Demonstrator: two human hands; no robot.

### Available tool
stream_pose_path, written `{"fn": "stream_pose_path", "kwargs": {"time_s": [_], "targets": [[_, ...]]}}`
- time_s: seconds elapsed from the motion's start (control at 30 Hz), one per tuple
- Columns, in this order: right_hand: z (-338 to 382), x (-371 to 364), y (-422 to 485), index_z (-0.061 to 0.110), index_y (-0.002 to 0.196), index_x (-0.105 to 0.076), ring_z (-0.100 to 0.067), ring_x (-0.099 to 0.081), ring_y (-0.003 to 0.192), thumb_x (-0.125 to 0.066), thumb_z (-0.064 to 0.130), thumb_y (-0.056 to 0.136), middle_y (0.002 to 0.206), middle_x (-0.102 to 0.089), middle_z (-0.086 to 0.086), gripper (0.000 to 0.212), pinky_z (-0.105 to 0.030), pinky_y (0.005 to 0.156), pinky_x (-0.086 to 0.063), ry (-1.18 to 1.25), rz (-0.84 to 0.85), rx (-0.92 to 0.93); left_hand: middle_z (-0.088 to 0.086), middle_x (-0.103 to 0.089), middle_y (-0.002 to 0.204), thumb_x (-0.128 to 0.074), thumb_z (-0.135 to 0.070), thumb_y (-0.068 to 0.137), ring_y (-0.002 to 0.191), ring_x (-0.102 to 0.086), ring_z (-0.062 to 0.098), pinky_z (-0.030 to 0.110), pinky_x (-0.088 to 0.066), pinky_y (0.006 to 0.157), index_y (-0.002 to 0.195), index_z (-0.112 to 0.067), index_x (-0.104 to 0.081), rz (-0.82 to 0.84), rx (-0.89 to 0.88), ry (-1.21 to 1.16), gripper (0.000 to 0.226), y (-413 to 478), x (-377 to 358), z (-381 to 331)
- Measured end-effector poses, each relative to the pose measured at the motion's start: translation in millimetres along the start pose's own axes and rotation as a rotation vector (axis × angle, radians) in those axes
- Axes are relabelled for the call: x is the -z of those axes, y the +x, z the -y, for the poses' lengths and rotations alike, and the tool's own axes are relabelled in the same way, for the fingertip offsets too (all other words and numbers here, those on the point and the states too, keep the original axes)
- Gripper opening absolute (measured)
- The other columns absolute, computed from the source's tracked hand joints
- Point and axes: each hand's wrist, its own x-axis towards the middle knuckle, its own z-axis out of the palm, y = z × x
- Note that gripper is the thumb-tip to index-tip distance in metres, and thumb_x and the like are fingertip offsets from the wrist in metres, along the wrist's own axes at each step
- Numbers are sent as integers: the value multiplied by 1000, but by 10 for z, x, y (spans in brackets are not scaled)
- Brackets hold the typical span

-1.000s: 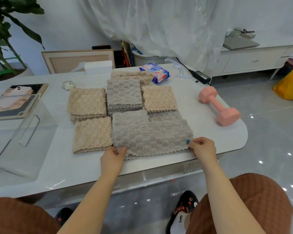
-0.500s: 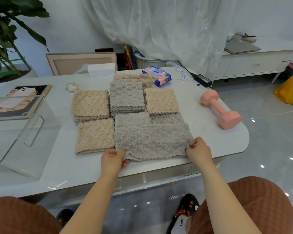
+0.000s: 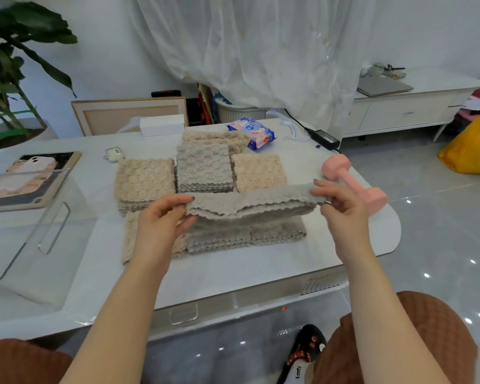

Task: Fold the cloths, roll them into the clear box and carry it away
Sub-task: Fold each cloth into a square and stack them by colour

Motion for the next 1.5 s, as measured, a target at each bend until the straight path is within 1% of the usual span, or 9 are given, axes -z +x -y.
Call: {"fn": "stream_pose_path", "kwargs": {"time_s": [0.13, 0.27, 0.37, 0.53, 0.63, 0.73, 0.97, 1.17, 1.5], "targets": [[-160, 6, 5, 7, 104, -68, -8, -56, 105, -62, -14, 73, 113, -60, -4, 37, -25, 89, -49, -575, 127, 381, 32, -50, 114, -55, 8, 85, 71, -64, 11, 20, -51, 61, 110, -21, -65, -23, -88, 323, 39, -29, 29, -47], [-102, -63, -45, 4, 93, -67, -9, -54, 86, -63, -14, 71, 97, -61, -8, 29, -25, 77, -47, -615, 45, 486, 2, -65, 96, -67, -5, 81, 76, -61, 14, 23, -46, 66, 98, -22, -65, -133, -289, 497, 24, -10, 90, -8], [107, -49, -30, 19, 81, -64, -8, -54, 79, -65, -4, 76, 84, -62, 3, 24, -29, 69, -45, -351, 45, 228, -6, -61, 90, -72, -11, 81, 77, -58, 4, 19, -48, 72, 85, -21, -66, -176, -383, 439, 13, 10, 155, -129], [499, 10, -18, 8, 91, -63, -18, -64, 84, -62, 1, 74, 84, -69, -2, 19, -25, 74, -52, 394, 235, -140, -12, -55, 78, -61, -6, 88, 70, -55, -1, 13, -47, 64, 78, -21, -55, 29, -309, 95, 20, -15, 211, -273], [325, -70, -78, 10, 98, -62, -17, -70, 78, -57, 0, 87, 83, -73, -2, 16, -28, 65, -55, 258, 225, -320, -4, -61, 79, -56, -15, 94, 71, -61, 11, 20, -50, 57, 88, -18, -52, 22, -83, 117, 7, -11, 170, -1], [-89, -96, -193, 10, 105, -59, -26, -68, 89, -62, 17, 90, 99, -70, -11, 16, -41, 78, -56, -108, 260, -450, 4, -54, 92, -51, -22, 97, 80, -53, 19, 27, -46, 62, 106, -12, -45, -33, -2, 466, 14, -17, 219, 459], [-422, -95, -247, 10, 106, -48, -31, -63, 91, -62, 43, 87, 102, -63, -18, 41, -46, 83, -53, -411, 369, -574, 29, -61, 95, -40, -17, 101, 75, -54, 31, 63, -49, 69, 98, -49, -48, 183, 106, 498, 33, -9, 449, 759], [-623, -258, -289, 14, 118, -43, -16, -50, 75, -60, 21, 91, 81, -49, 3, 32, -29, 63, -42, -606, 414, -435, 5, -51, 118, -39, -2, 97, 80, -50, 14, 27, -39, 68, 118, -25, -50, 100, -83, 828, 33, 23, 540, 924], [-814, -399, -371, 18, 90, -54, -14, -48, 69, -56, 8, 91, 87, -54, 3, 10, -23, 60, -37, -313, 192, -398, 0, -57, 90, -60, -15, 91, 79, -54, 14, 27, -44, 70, 99, -17, -59, -112, -147, 774, 9, -30, 646, 1019]]}}
